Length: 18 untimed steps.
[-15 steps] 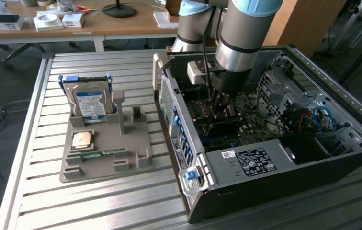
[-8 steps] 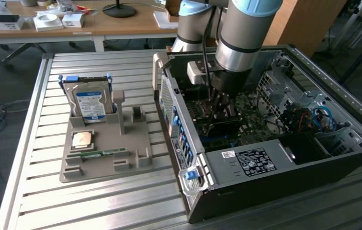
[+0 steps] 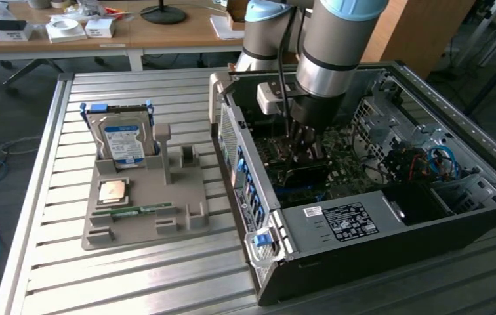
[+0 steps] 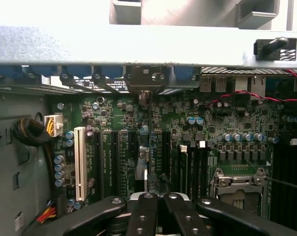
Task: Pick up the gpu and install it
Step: 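Press down on the gpu until it lock into place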
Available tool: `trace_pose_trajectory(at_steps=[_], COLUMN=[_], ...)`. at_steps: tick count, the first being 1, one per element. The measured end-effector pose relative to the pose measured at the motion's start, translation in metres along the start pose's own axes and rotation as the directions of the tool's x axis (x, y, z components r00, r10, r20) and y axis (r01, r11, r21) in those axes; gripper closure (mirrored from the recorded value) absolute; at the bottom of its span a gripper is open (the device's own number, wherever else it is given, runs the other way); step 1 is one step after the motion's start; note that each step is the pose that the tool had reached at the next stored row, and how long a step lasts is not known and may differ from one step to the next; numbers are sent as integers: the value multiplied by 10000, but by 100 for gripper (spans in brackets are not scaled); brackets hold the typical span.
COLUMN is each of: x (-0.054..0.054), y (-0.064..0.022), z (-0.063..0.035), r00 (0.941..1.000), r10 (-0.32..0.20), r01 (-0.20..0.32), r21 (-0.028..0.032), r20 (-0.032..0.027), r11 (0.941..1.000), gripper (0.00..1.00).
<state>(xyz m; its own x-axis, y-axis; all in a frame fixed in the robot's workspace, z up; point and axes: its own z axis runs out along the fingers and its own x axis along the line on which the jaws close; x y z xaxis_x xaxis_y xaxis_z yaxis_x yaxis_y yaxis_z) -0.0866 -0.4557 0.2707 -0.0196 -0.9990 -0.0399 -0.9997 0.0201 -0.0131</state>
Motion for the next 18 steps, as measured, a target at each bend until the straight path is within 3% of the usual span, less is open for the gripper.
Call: trace_pose_trajectory(at_steps=[18], x=[38], y=[1], z=[31], r00=[10000], r10=[2], r01=[-2], r21=[0], r20=[24], r11=[10000], gripper=[89])
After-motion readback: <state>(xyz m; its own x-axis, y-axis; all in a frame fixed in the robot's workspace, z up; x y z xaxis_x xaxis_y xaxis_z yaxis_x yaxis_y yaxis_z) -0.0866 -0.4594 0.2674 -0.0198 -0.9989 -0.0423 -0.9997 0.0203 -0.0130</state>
